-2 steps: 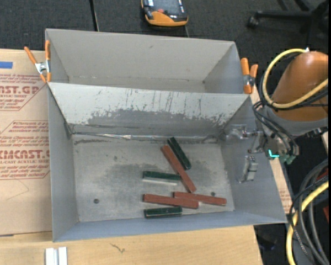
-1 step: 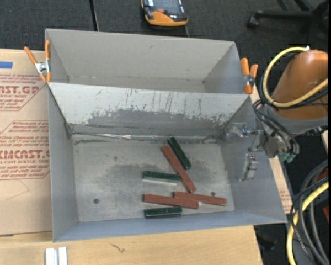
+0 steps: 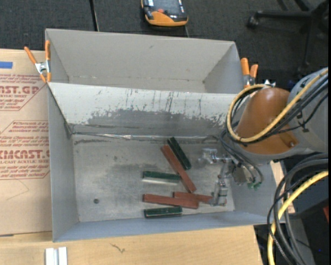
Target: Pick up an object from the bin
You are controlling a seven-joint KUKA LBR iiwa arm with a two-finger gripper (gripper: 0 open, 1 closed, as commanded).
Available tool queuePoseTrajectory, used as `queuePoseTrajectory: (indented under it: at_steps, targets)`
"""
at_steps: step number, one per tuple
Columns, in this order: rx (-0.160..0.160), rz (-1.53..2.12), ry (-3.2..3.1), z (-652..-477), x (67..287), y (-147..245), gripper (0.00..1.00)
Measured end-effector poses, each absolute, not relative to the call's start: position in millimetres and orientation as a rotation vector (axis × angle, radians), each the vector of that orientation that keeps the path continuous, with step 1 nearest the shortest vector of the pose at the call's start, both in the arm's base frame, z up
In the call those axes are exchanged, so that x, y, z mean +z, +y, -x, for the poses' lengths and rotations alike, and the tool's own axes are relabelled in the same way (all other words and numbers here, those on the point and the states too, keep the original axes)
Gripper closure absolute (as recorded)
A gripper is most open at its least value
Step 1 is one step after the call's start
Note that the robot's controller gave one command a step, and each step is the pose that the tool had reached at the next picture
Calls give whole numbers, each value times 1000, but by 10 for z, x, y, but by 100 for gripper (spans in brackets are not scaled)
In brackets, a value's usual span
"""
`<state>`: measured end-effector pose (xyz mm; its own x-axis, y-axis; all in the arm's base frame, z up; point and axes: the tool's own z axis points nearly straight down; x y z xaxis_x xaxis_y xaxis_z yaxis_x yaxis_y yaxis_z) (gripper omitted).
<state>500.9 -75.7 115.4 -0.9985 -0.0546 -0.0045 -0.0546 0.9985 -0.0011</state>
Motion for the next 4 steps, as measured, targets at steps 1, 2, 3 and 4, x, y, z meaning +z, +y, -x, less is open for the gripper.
queuePoseTrajectory:
  at_steps: [1, 2, 3, 4]
  targets:
    - [1, 170, 3140, -4891, 1008, -619, 0]
    - [2, 0, 3142, -5087, 1138, -112, 0]
    - [1, -101, 3136, -4864, 711, -167, 0]
    - [-2, -355, 3120, -5196, 730, 290, 100]
